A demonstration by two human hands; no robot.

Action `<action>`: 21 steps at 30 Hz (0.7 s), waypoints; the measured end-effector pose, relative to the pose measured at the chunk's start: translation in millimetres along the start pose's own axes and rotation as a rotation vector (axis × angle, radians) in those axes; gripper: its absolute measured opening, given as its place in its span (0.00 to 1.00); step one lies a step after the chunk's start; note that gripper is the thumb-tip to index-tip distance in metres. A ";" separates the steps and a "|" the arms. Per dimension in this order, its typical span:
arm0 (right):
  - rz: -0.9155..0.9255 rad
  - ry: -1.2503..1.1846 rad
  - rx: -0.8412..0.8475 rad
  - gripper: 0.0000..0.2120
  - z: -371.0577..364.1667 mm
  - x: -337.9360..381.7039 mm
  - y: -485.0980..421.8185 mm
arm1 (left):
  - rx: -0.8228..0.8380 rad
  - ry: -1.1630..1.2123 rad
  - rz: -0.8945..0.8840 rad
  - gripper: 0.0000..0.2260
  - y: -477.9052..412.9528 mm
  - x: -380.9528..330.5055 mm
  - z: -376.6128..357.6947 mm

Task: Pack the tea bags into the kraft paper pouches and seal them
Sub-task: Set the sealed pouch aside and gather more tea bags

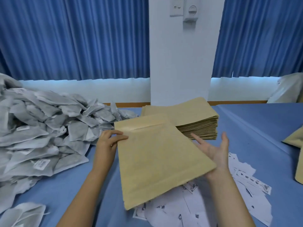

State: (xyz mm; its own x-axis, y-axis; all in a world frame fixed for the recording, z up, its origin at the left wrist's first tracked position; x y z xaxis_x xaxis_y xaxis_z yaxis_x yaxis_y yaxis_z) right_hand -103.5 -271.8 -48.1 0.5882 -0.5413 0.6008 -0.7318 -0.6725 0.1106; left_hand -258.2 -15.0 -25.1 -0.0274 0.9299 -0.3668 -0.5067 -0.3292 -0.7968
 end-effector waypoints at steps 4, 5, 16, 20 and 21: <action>-0.203 0.784 0.020 0.17 -0.2 -31.3 14.8 | 0.191 0.097 0.312 0.13 13.1 26.7 -12.1; -0.168 0.860 -0.041 0.15 3.0 -32.3 13.9 | 0.210 0.067 0.332 0.14 15.1 26.4 -13.6; 0.236 0.505 -0.217 0.19 12.0 1.1 -4.3 | 0.443 0.123 -0.528 0.14 34.2 -121.3 2.0; 0.199 0.230 -0.147 0.16 13.5 -9.7 -15.8 | 0.274 0.023 -0.491 0.07 28.2 -106.4 -8.9; 0.182 0.106 -0.089 0.17 8.8 -15.8 -17.8 | 0.245 0.022 -0.432 0.05 26.9 -100.4 -12.6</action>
State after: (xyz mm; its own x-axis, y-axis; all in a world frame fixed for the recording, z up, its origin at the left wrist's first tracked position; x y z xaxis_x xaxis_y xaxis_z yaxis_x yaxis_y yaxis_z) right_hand -96.7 -255.8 -66.5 0.4074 -0.5905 0.6967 -0.8528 -0.5189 0.0589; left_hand -258.2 -119.2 -15.7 0.2462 0.9684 -0.0401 -0.6554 0.1358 -0.7429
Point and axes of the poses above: each hand's wrist, its own y-axis away from the middle knuckle, its own z-axis out of the back of the hand, x = y × z, the point moved 6 cm from there along -y, towards the middle knuckle, and after that the axes turned 1 degree about -y, right-handed, at the moved point
